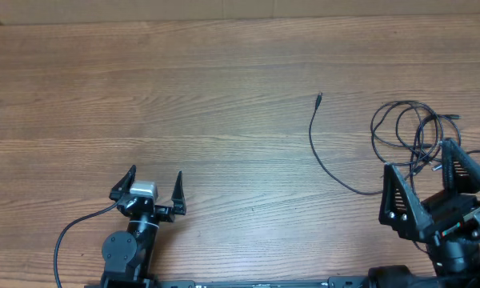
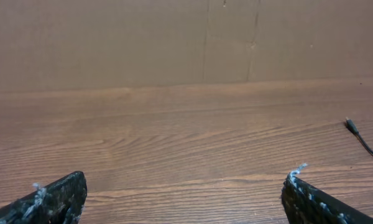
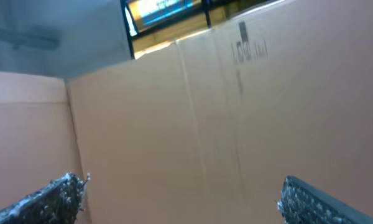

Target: Untangle cables

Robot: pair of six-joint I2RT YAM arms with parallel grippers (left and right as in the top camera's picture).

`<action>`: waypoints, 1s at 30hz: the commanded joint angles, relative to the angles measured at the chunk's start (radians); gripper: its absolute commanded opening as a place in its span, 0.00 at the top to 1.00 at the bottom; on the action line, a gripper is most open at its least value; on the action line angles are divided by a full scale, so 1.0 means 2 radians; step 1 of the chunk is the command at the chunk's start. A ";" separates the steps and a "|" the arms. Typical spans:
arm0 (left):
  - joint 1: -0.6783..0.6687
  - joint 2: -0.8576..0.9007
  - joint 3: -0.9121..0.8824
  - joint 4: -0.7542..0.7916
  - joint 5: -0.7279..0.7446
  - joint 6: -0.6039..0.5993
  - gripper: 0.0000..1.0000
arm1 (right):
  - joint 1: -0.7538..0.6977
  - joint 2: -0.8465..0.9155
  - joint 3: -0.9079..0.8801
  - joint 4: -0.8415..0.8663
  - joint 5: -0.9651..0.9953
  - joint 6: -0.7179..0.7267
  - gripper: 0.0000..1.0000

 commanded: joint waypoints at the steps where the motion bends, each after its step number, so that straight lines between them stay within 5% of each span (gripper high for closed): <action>1: -0.001 -0.006 -0.002 -0.001 -0.003 0.011 0.01 | -0.002 -0.025 -0.041 0.035 -0.003 0.000 0.00; 9: -0.001 -0.006 -0.002 -0.001 -0.003 0.011 0.01 | -0.002 -0.091 -0.148 0.128 -0.002 0.000 0.00; 19: -0.001 -0.006 -0.002 -0.001 -0.003 0.011 0.00 | -0.002 -0.114 -0.294 0.340 0.032 -0.001 0.00; 25: -0.001 -0.006 -0.002 -0.001 -0.003 0.011 0.00 | -0.002 -0.114 -0.360 0.353 0.072 -0.001 0.00; 30: -0.001 -0.006 -0.002 -0.001 -0.003 0.011 0.00 | -0.002 -0.114 -0.361 0.254 0.102 -0.002 0.00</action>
